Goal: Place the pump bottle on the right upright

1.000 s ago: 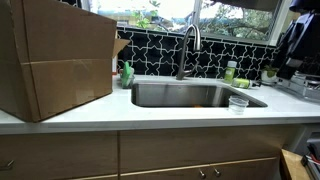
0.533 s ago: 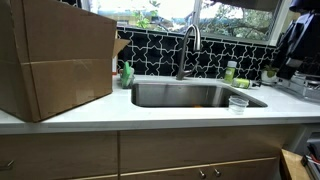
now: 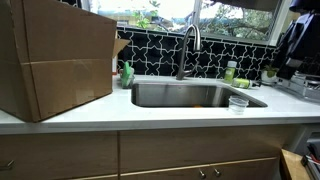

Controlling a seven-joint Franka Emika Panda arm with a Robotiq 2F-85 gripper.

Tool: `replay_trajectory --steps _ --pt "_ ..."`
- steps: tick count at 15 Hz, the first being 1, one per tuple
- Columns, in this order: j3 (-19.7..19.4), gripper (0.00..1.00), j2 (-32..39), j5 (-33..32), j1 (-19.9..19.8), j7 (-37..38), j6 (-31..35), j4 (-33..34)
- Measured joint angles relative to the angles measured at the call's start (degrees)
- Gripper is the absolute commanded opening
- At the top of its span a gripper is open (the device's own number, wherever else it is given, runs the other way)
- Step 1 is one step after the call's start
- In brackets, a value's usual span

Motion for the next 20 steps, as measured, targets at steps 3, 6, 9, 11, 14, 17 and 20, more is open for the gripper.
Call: replay_trajectory --steps 3,6,9,11,14,17,20 --pt "0.0 1.0 0.0 0.0 0.0 0.0 0.0 0.0" --pt "0.0 1.0 0.0 -0.1 -0.2 0.6 0.0 0.0" --pt "-1.3 1.0 0.2 -0.1 -2.5 5.1 -0.1 0.0" --pt "-3.4 1.0 0.1 -0.1 -4.8 6.9 -0.2 -0.4" --pt "-6.8 1.0 -0.3 -0.1 -8.8 9.3 -0.3 -2.0" --pt "-9.8 1.0 -1.7 -0.2 -13.1 11.6 -0.3 -5.3" --pt "-11.5 1.0 -3.7 -0.1 -16.0 13.1 -0.3 -7.9"
